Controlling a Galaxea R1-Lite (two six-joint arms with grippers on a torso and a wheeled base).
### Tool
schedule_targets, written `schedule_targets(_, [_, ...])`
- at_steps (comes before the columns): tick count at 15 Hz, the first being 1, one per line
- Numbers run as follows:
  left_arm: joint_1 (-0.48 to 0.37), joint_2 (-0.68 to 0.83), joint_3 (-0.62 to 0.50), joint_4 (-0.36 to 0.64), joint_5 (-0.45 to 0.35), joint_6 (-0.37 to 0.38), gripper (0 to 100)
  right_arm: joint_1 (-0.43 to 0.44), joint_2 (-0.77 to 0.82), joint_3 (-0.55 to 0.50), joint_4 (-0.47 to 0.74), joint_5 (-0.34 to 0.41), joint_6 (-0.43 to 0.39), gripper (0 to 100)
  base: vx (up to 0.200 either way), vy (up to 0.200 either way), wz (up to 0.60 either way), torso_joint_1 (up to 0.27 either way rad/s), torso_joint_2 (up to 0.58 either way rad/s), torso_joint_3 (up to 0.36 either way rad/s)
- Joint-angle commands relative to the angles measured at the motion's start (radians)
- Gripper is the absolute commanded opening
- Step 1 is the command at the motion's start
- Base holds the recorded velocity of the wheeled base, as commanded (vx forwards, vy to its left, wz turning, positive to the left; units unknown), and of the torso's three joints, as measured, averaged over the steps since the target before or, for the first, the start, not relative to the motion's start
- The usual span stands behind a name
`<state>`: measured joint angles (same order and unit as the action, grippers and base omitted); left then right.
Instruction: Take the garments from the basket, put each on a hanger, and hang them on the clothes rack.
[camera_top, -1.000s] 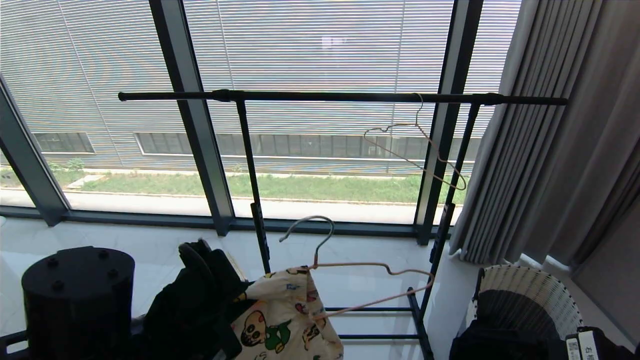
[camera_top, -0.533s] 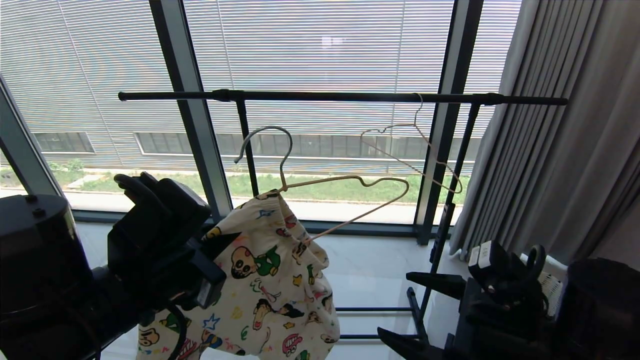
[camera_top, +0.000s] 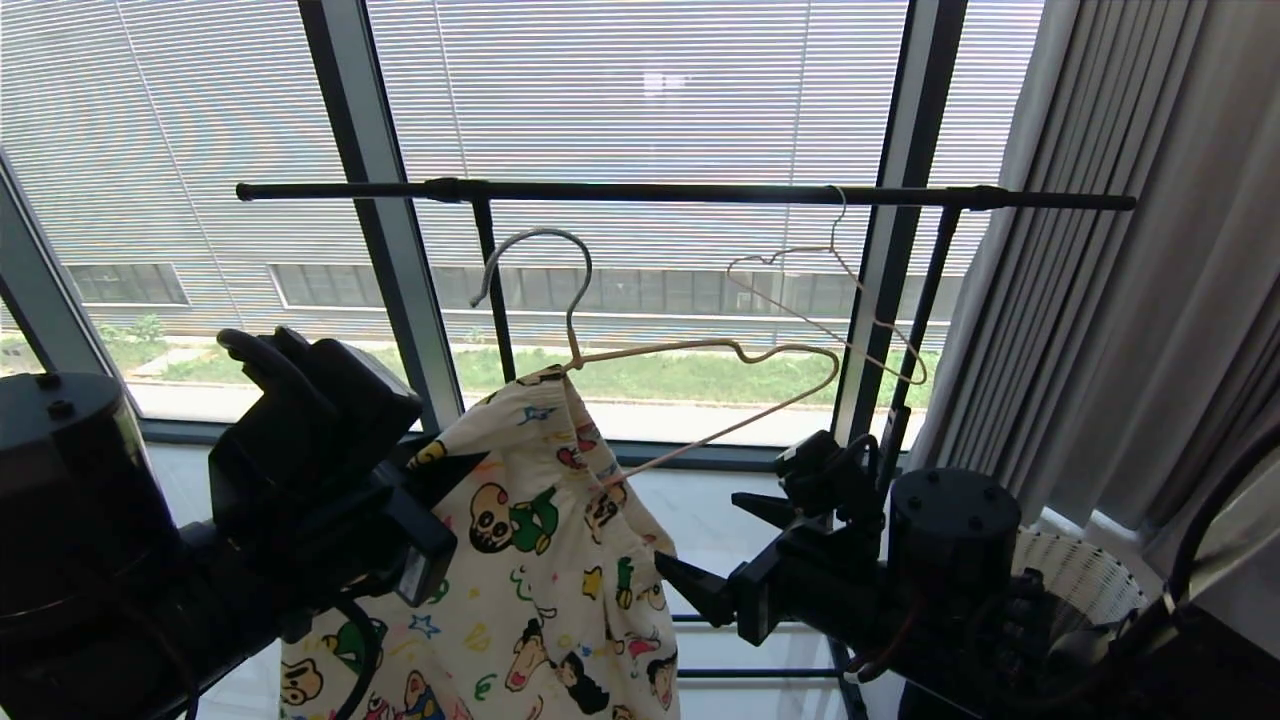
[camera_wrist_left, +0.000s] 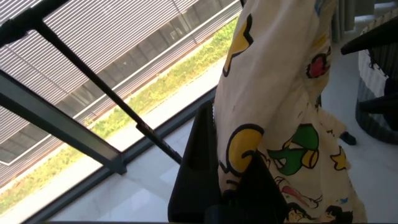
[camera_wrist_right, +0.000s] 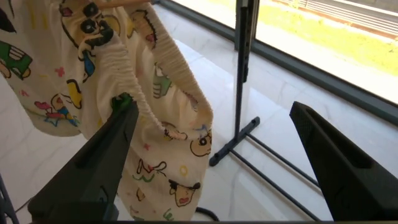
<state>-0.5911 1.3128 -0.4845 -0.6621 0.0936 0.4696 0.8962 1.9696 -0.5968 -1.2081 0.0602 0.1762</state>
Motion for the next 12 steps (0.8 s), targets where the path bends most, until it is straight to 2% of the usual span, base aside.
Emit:
schedule_targets(1, [-0.033, -0.001, 0.000, -0.001, 0.000, 0.000, 0, 0.001, 0.045, -0.017, -0.001, 0.000, -0.001, 100, 0.000, 0.000, 0.00, 0.000, 0.00, 0.000])
schedule_targets(3, [-0.044, 0.000, 0.000, -0.001, 0.000, 0.001, 0, 0.001, 0.054, -0.026, -0.001, -0.011, -0.001, 100, 0.000, 0.000, 0.00, 0.000, 0.00, 0.000])
schedule_targets(6, [-0.041, 0.002, -0.005, -0.001, 0.006, 0.001, 0, -0.005, 0.052, -0.015, -0.002, -0.069, 0.003, 100, 0.000, 0.000, 0.00, 0.000, 0.00, 0.000])
schedule_targets(12, [-0.042, 0.011, 0.004, -0.001, 0.005, 0.001, 0, -0.025, 0.015, -0.006, -0.002, -0.079, 0.008, 100, 0.000, 0.000, 0.00, 0.000, 0.00, 0.000])
